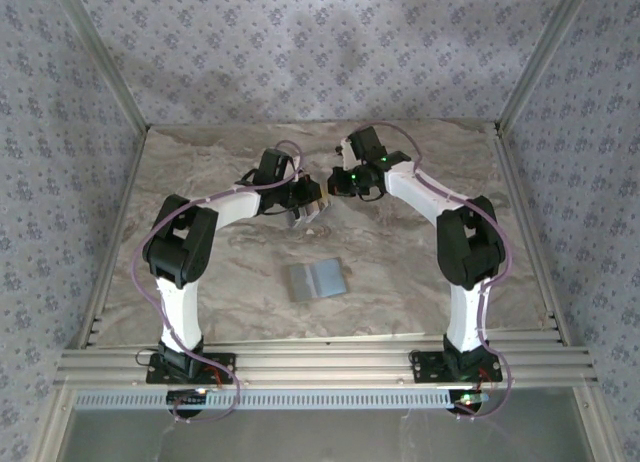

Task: Put the credit cards into the card holder
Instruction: Pick up the credit card from the storage box.

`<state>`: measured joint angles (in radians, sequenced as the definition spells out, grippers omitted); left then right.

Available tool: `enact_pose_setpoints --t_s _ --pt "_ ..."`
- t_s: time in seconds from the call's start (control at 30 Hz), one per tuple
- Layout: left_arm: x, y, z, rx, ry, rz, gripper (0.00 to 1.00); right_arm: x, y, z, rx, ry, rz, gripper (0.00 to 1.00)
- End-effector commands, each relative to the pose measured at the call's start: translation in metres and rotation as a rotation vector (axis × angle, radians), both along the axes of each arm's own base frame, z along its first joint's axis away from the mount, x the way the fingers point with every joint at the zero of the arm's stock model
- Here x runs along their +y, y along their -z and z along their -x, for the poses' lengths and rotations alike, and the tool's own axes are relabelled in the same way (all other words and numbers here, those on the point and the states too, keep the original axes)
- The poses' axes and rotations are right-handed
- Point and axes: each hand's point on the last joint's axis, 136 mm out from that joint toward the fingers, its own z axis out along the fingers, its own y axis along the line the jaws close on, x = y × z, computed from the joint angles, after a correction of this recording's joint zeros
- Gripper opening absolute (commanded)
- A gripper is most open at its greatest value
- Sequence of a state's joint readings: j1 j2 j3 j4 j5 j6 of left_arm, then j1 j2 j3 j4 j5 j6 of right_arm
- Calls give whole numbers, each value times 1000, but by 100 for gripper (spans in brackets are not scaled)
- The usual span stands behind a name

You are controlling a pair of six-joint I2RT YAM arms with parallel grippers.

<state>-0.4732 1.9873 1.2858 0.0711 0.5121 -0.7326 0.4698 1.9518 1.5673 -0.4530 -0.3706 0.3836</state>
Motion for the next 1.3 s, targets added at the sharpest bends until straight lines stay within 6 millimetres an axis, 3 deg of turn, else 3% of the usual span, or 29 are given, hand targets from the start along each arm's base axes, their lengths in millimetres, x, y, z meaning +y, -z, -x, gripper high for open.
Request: enact_pose_setpoints --t_s 0.0,0.23,0.57,0.77,1.07,1.27 --pt "10 15 25 91 27 -43 12 3 -24 4 -35 1 -34 0" --pt "18 -11 33 53 20 -25 15 4 -22 5 -29 2 -33 0" --pt "28 -26 39 33 0 -3 19 2 -24 5 -38 13 -20 0" --pt "42 -38 61 -10 -32 -17 20 -4 -35 5 -66 31 -9 0" --pt "66 -31 96 -29 -82 -46 23 -8 -47 10 -98 54 4 0" --pt "67 -18 121 -38 -61 -95 25 -14 -51 35 -120 62 6 0"
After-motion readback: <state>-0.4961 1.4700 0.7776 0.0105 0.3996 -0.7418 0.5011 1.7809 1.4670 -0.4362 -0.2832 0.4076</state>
